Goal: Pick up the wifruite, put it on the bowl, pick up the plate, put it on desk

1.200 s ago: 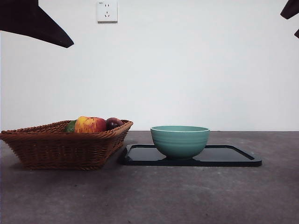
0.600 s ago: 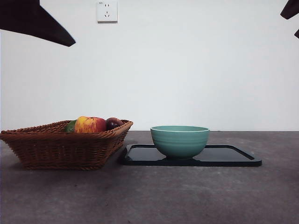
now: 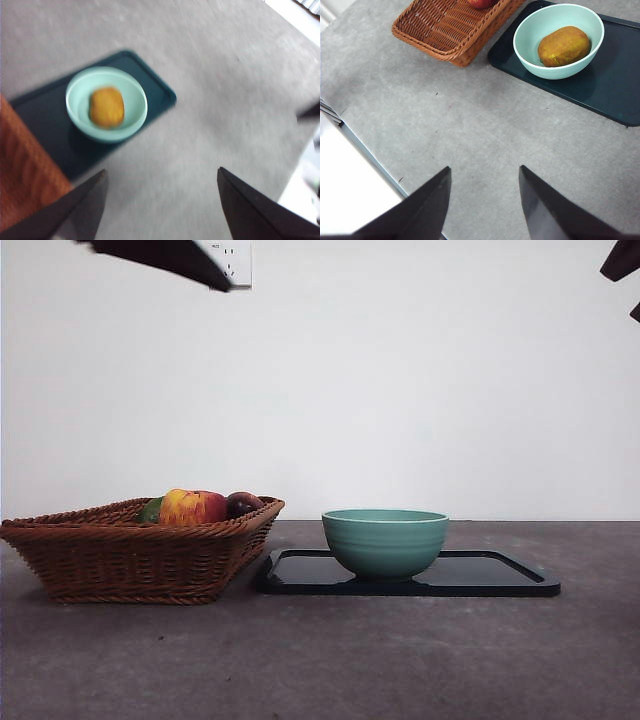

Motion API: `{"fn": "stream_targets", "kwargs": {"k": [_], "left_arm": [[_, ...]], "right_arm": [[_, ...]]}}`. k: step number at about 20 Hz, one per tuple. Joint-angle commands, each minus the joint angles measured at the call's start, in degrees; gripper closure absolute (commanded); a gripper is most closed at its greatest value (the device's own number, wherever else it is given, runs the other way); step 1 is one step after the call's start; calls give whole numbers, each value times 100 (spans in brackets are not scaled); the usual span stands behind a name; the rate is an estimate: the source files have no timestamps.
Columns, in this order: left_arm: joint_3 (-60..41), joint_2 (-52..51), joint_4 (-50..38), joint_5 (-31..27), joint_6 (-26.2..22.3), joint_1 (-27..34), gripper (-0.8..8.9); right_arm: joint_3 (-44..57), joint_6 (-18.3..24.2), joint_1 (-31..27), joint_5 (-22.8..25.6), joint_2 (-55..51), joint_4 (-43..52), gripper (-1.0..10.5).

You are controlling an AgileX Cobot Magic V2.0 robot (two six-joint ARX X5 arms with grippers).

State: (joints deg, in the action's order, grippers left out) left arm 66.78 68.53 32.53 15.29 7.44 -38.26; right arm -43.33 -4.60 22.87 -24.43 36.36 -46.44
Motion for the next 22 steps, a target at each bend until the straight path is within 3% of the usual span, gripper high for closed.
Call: {"fn": "stream_targets", "kwargs": {"k": [1, 12, 22], "left_arm": [[739, 754, -48, -7, -122, -37, 471], [2804, 3628, -129, -55, -549, -15, 471], [3067, 4887, -597, -240, -614, -17, 472]], "right_arm": [[-39, 59, 42, -24, 22, 50, 730], [-39, 59, 42, -22, 22, 48, 730], [-39, 59, 42, -22, 22, -39, 730]]}}
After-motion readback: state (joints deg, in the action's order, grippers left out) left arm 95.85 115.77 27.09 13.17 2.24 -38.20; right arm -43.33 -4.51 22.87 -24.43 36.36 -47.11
